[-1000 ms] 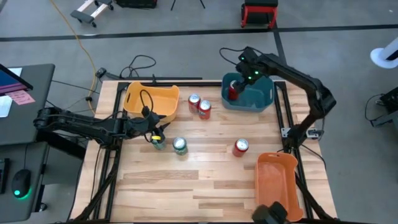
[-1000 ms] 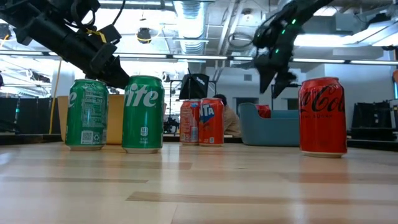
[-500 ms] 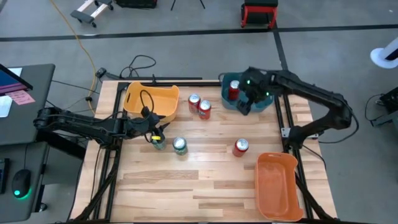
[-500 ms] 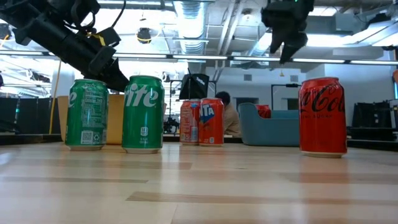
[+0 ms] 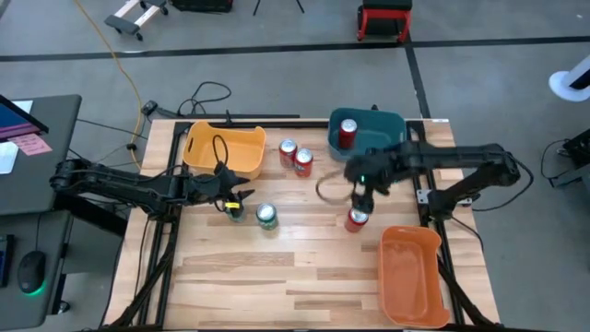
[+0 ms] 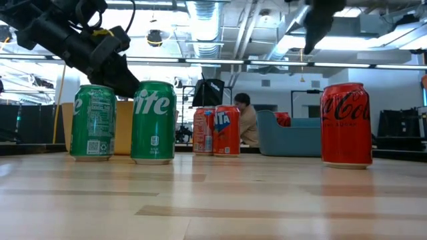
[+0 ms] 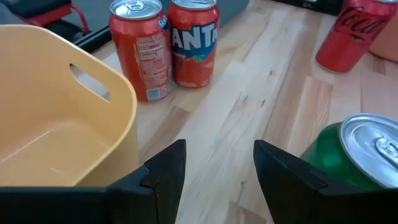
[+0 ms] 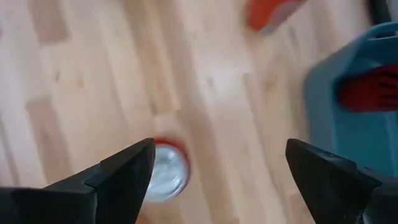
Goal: Sort soda cans
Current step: Put the red-black soda can into the blue bin
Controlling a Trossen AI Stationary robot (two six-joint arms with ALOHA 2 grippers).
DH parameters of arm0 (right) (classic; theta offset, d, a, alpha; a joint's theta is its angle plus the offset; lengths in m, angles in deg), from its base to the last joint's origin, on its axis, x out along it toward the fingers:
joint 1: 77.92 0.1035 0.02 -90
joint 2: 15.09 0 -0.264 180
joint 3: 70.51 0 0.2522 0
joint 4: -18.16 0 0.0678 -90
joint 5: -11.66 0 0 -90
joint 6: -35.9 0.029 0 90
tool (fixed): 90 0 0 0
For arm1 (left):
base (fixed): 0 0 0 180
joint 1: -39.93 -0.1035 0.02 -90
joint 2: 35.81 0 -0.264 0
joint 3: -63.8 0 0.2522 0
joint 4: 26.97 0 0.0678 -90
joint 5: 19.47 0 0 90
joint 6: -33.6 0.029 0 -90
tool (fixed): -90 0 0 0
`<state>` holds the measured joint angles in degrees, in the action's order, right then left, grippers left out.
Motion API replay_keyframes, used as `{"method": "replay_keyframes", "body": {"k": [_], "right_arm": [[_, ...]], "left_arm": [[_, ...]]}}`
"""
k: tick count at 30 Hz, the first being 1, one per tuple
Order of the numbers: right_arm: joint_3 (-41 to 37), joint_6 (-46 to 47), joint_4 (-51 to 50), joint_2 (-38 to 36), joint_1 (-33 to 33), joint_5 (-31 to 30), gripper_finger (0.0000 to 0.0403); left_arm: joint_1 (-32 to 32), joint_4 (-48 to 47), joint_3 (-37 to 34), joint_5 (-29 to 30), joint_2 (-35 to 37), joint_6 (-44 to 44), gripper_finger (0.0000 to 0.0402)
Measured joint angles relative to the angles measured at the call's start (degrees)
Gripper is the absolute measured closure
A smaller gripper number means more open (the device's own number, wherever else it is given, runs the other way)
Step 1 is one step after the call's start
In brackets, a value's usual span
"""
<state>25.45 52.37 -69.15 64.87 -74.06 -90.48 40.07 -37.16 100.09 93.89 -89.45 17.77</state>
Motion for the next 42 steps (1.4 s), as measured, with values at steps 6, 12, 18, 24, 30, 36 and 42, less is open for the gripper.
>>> {"method": "replay_keyframes", "body": {"k": [6, 12, 18, 24, 30, 36, 42], "right_arm": [[-4.49, 4.56, -0.19, -0.25, 8.06, 1.6, 0.0021], [-18.98, 8.16, 7.24, -3.28, 9.31, 1.19, 0.0021], [-22.25, 6.29, 18.06, -7.13, 6.55, 7.65, 0.0021], [-23.13, 6.03, 19.32, -7.51, 4.98, 10.1, 0.0021], [-26.36, 5.72, 22.96, -7.04, 5.15, 10.77, 0.0021], [-27.82, 5.55, 28.73, -4.02, 5.1, 11.19, 0.0021], [-27.98, 5.55, 26.85, -0.95, 5.24, 10.43, 0.0021]], "left_arm": [[0.0, 0.45, 0.0, -0.11, 0.0, -0.93, 0.0216], [0.0, 0.87, 0.0, -0.09, 0.02, -0.43, 0.0216], [0.0, 1.34, 0.0, -0.09, 0.02, -0.76, 0.0216], [0.0, 1.36, 0.0, -0.09, 0.02, -1.89, 0.0216], [0.0, 1.34, 0.0, -0.09, 0.02, -2.07, 0.0216], [0.0, 1.58, 0.0, -0.09, 0.02, -2.14, 0.0216], [0.66, 5.09, 0.0, -0.04, 0.02, 1.89, 0.0216]]}}
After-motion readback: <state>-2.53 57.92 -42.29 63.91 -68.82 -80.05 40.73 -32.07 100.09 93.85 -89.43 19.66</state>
